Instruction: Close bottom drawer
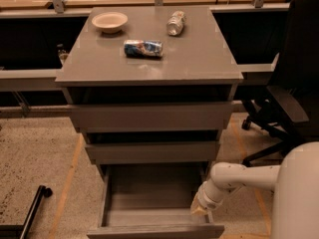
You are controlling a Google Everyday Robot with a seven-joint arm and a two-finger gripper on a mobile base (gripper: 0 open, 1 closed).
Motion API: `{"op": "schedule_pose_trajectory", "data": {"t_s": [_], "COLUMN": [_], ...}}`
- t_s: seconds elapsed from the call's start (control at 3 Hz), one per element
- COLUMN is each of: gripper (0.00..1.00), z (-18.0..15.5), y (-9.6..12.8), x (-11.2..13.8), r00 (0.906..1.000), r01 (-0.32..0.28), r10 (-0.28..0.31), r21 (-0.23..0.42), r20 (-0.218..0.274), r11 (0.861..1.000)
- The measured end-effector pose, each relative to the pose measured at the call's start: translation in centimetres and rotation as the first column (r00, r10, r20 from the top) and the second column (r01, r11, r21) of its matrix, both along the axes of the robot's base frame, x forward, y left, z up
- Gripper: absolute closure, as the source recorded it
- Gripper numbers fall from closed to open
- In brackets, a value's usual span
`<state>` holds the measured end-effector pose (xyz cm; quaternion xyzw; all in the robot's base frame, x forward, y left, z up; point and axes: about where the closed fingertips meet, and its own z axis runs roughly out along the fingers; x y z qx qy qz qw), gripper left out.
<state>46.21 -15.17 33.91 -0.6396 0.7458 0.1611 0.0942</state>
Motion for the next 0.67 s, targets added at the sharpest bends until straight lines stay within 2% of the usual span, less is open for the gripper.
{"op": "schedule_pose_trajectory", "data": {"t_s": [0.33,0.67], "gripper": [1.0,1.0], "z": [-4.4,-7.9], "y": [-0.5,-1.2], "x": [-0.4,-2.1], "r00": [0.9968,0.9851], "r01": [0.032,0.074], "r10": [-0.03,-0.068], "r21": [0.019,0.03], "r20": [-0.074,-0.158], "r11": [0.999,0.997]}}
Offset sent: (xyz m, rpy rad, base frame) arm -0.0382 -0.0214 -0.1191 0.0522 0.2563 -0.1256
